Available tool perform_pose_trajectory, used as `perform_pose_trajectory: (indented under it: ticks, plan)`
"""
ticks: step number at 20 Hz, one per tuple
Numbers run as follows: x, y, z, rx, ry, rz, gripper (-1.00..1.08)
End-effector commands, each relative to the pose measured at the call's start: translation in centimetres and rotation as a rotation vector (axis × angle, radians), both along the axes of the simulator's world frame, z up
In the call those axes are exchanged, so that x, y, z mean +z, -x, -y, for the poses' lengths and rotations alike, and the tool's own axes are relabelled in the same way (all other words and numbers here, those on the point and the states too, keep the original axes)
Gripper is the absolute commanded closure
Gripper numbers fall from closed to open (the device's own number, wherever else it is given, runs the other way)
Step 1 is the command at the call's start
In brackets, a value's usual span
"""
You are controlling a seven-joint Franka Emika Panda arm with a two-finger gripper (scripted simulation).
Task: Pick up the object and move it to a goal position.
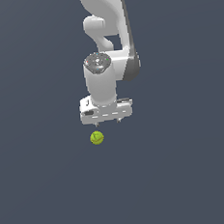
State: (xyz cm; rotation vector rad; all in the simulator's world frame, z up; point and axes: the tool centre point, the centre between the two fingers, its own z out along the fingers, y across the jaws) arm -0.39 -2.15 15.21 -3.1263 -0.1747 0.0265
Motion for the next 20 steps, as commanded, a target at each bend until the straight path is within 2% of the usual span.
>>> perform_pose_trajectory:
  ticks: [1,12,20]
  plan:
    - [-0.6,-0.1,0.7,0.044,0.001,0.002,-0.92]
    - [-4.0,-0.7,4.5,0.283,0.005,0.012,-0.92]
    - [-5.5,-0.8,6.2,0.395,0.005,0.017,-0.92]
